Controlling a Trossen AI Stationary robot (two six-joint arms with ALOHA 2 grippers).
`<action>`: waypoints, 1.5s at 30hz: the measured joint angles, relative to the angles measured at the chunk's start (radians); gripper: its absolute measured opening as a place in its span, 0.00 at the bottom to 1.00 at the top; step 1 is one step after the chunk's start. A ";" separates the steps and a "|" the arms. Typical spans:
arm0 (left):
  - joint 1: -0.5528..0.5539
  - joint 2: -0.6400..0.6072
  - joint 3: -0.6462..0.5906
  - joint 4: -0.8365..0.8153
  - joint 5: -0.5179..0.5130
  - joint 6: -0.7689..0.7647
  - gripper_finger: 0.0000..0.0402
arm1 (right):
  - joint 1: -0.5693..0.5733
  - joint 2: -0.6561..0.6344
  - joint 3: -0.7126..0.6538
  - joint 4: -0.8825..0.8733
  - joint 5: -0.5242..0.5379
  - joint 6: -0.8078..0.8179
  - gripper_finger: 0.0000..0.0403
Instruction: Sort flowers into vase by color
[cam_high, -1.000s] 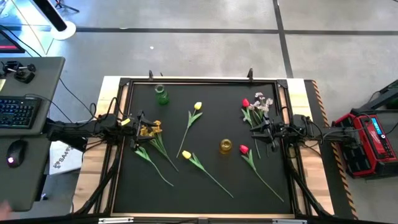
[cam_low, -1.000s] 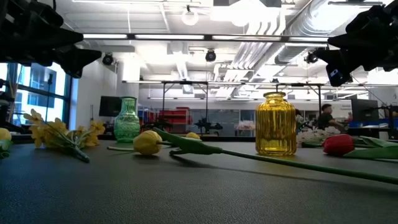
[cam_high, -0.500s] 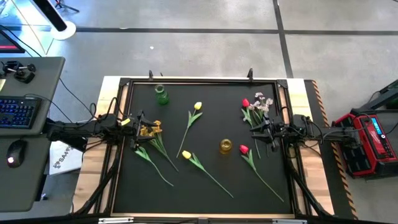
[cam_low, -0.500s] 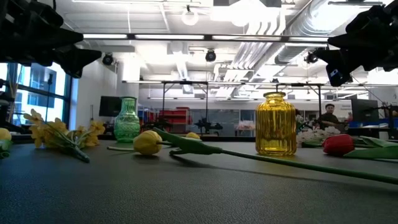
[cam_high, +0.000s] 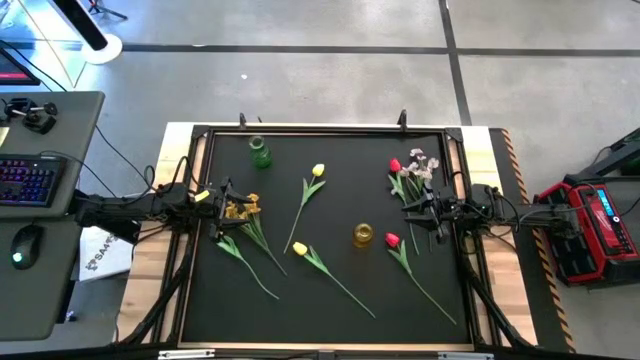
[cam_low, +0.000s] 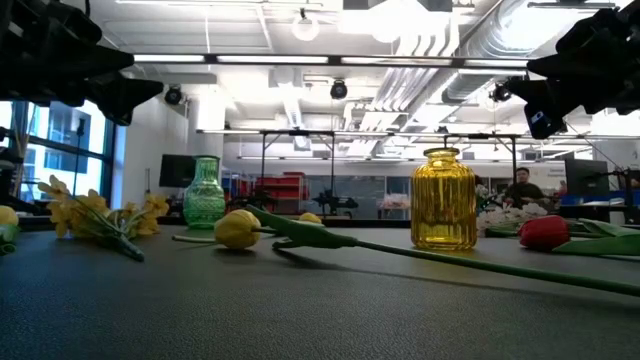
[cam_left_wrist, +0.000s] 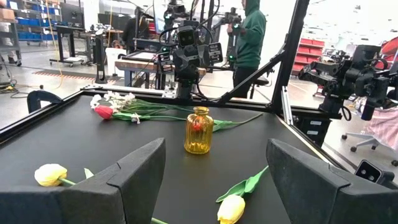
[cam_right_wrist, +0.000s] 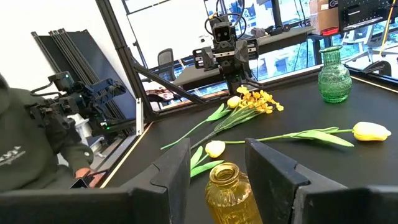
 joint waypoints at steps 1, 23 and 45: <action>0.000 0.000 0.000 0.000 0.000 0.000 0.66 | 0.000 0.000 0.000 0.000 0.000 0.000 0.35; 0.000 0.000 0.000 0.008 -0.001 0.005 0.66 | 0.000 0.000 0.000 0.000 0.023 -0.008 0.35; 0.000 0.000 -0.001 0.216 -0.012 0.203 0.66 | 0.000 0.000 0.001 0.441 0.067 -0.007 0.35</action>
